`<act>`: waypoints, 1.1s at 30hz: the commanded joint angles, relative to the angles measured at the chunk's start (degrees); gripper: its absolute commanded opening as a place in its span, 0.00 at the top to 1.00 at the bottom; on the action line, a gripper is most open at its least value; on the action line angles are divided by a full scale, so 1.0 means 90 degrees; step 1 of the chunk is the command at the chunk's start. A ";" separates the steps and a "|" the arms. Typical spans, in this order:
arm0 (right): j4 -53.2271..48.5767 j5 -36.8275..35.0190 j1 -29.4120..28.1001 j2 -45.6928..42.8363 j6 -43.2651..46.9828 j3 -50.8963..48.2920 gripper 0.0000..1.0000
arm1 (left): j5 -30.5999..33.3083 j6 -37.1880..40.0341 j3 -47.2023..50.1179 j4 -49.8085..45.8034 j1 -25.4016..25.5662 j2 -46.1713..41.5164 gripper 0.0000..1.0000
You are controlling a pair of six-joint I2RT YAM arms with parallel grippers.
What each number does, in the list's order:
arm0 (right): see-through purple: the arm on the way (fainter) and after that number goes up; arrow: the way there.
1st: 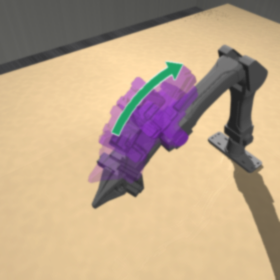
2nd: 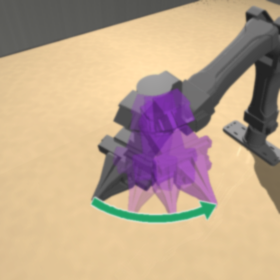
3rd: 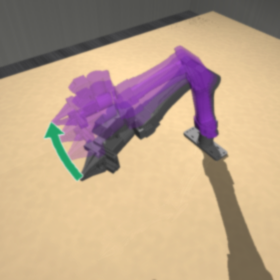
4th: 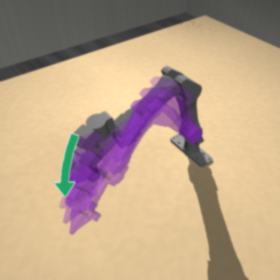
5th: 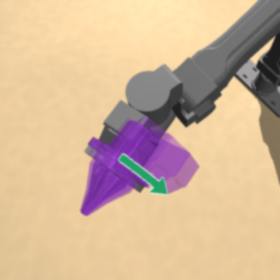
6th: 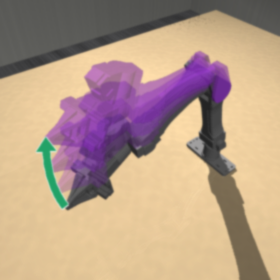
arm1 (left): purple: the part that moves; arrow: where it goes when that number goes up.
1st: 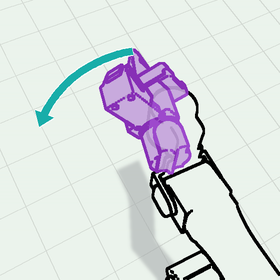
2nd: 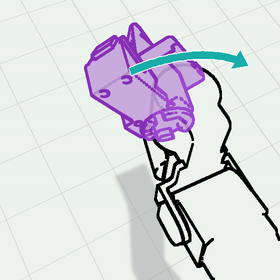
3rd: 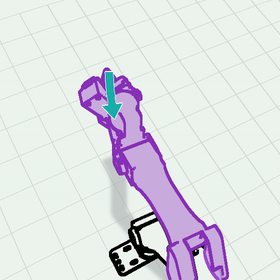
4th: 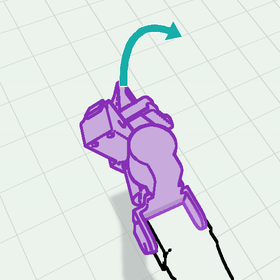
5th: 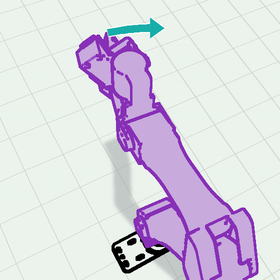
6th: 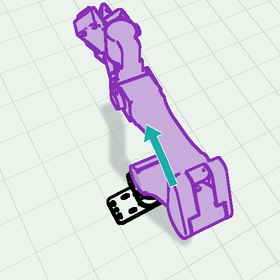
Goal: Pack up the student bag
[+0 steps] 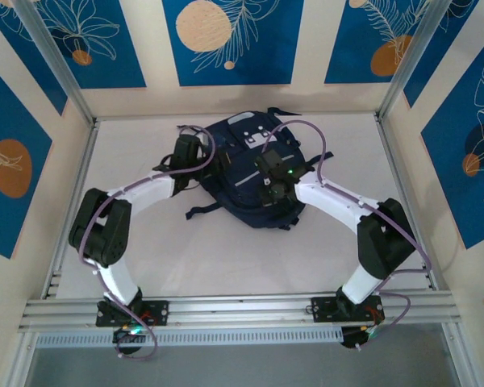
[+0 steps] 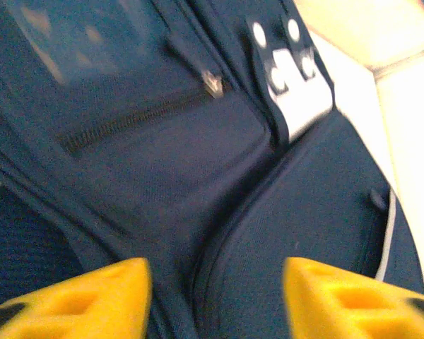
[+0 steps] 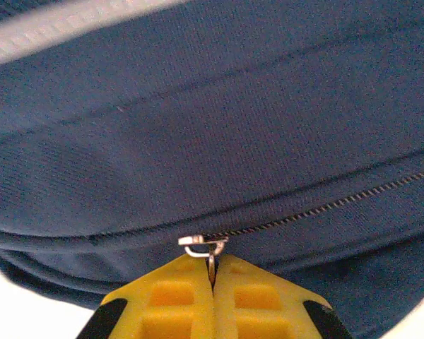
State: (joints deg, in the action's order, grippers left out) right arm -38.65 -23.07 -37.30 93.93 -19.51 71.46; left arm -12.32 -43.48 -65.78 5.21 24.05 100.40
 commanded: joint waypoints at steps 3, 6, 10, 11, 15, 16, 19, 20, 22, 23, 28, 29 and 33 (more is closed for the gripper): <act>0.0531 0.1480 -0.0249 0.0434 -0.0048 0.0875 1.00 | 0.0079 -0.0222 0.0520 -0.0474 -0.0119 -0.0986 0.29; 0.0662 0.1975 -0.0323 0.0893 -0.0081 0.1461 1.00 | 0.0082 -0.0654 0.1184 -0.0410 -0.0090 -0.1610 0.25; 0.0809 0.2549 -0.0470 0.1378 -0.0210 0.2025 1.00 | 0.0040 -0.1346 0.1898 -0.0192 0.0000 -0.2086 0.25; 0.0893 0.2735 -0.0507 0.1438 -0.0273 0.2077 1.00 | 0.0092 -0.1448 0.2008 -0.0167 0.0021 -0.2152 0.25; 0.1282 0.3441 -0.0635 0.1545 -0.0557 0.2041 1.00 | 0.0605 -0.1506 0.2211 -0.0217 0.0091 -0.2204 0.24; 0.1328 0.3511 -0.0667 0.1537 -0.0607 0.1982 1.00 | 0.0714 -0.1479 0.2194 -0.0213 0.0091 -0.2134 0.24; 0.1404 0.3623 -0.0745 0.1429 -0.0691 0.1696 1.00 | 0.1085 -0.1416 0.2143 -0.0036 0.0062 -0.1836 0.28; 0.1423 0.3618 -0.0763 0.1377 -0.0711 0.1569 1.00 | 0.1221 -0.1400 0.2135 0.0101 0.0053 -0.1740 0.32; 0.1452 0.3609 -0.0777 0.1217 -0.0761 0.1224 1.00 | 0.1499 -0.1342 0.2075 0.0400 0.0037 -0.1506 0.52; 0.1448 0.3582 -0.0778 0.1145 -0.0762 0.1066 1.00 | 0.1622 -0.1283 0.2023 0.0463 0.0018 -0.1392 0.63; 0.1015 0.2868 -0.0720 0.0662 -0.0417 0.0335 1.00 | 0.1403 -0.1135 0.1687 0.0613 -0.0142 -0.0883 1.00; 0.0827 0.2580 -0.0688 0.0594 -0.0294 0.0275 1.00 | 0.1421 -0.1082 0.1674 0.0582 -0.0161 -0.0901 1.00; -0.0261 0.0926 -0.0346 0.0360 0.0418 0.0084 1.00 | 0.1669 -0.0661 0.1584 0.0197 -0.0281 -0.1153 1.00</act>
State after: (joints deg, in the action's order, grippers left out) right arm -25.69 -6.24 -41.87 101.62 -21.39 74.24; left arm -4.93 -53.74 -49.17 5.50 24.25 90.87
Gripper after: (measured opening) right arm 0.064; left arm 0.054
